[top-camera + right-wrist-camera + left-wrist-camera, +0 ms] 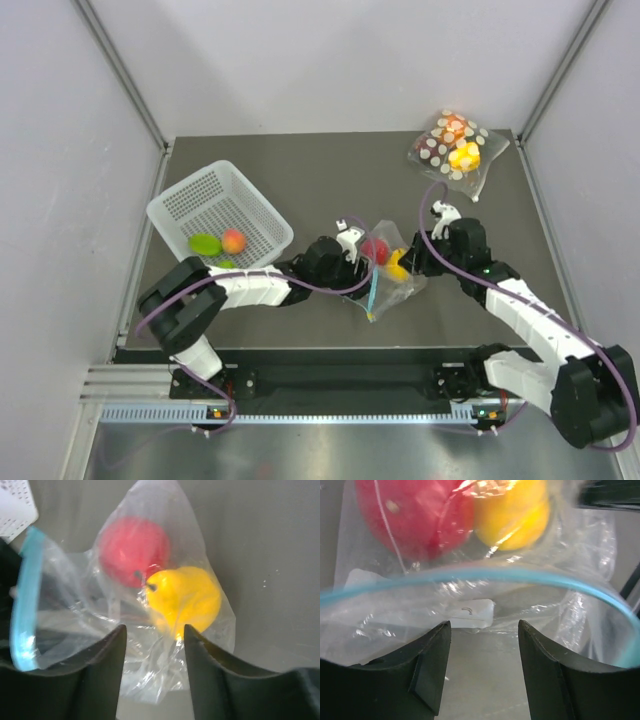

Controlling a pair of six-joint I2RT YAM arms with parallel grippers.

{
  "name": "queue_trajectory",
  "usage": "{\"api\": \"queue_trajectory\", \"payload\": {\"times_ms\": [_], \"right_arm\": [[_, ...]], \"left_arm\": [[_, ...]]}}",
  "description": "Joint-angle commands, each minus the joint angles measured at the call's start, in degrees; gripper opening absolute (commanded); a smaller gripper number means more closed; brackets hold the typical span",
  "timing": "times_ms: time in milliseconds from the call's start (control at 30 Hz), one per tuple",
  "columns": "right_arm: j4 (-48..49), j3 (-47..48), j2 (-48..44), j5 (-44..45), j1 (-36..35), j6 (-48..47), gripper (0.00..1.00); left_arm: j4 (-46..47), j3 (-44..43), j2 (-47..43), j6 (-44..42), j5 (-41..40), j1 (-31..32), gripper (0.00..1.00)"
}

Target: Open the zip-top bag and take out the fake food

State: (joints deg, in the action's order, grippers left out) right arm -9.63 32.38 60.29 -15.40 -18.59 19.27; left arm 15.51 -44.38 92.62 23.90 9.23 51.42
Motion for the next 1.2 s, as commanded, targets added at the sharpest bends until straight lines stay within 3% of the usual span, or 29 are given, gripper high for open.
{"api": "queue_trajectory", "payload": {"times_ms": [0,67,233,667,1167], "right_arm": [[-1.53,4.09,-5.35,-0.69,-0.83,0.07,0.52],[-2.58,5.58,-7.63,0.71,-0.83,-0.19,0.61],[-2.6,6.47,-8.53,4.76,-0.49,0.42,0.67],[10.95,1.72,6.75,12.76,0.04,3.23,0.64],[16.04,-6.19,10.71,7.59,-0.22,4.37,0.63]], "left_arm": [[5.58,-2.38,2.74,0.71,0.0,0.17,0.61],[5.94,-2.64,3.97,0.71,-0.27,0.17,0.61],[6.82,-2.03,5.2,0.8,-0.8,0.17,0.62],[10.59,0.96,4.68,1.15,-0.01,0.52,0.64],[17.45,-5.54,11.61,2.99,1.05,1.23,0.75]]}}
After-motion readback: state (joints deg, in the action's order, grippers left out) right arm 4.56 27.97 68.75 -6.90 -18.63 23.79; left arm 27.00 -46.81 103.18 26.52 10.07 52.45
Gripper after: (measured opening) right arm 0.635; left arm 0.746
